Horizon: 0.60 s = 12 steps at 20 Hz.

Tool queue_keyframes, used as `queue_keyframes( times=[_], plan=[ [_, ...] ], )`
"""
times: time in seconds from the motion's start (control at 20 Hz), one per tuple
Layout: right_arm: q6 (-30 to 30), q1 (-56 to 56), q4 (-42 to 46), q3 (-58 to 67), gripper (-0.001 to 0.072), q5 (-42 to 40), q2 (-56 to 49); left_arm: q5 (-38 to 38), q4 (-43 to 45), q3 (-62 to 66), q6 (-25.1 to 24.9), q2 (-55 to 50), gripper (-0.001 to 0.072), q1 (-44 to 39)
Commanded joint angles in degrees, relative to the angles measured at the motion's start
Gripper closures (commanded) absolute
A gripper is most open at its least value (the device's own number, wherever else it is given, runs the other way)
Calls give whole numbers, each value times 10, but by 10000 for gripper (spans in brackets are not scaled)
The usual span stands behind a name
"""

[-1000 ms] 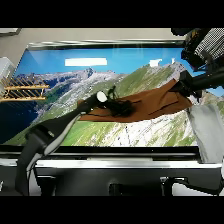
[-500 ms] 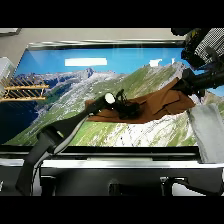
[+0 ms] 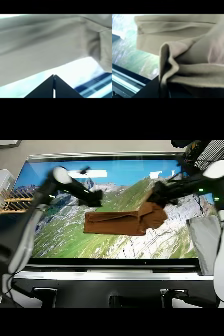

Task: Fold the clothes and pants, and hang the long-sleeved shirts on hangers.

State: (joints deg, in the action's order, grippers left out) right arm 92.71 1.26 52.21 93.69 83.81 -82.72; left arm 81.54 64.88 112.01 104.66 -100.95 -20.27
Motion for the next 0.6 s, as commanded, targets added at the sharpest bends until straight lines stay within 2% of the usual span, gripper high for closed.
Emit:
queue_keyframes(
  times=[0.0,0.25,0.55],
  plan=[
    [28,93,6,0,685,-65,-31,103,109,0,-30,106,695,80],
    [40,202,1,0,685,-139,-96,121,144,0,-42,189,695,173],
    [39,255,-32,1,685,-220,-151,121,145,0,-45,201,694,217]
  ],
)
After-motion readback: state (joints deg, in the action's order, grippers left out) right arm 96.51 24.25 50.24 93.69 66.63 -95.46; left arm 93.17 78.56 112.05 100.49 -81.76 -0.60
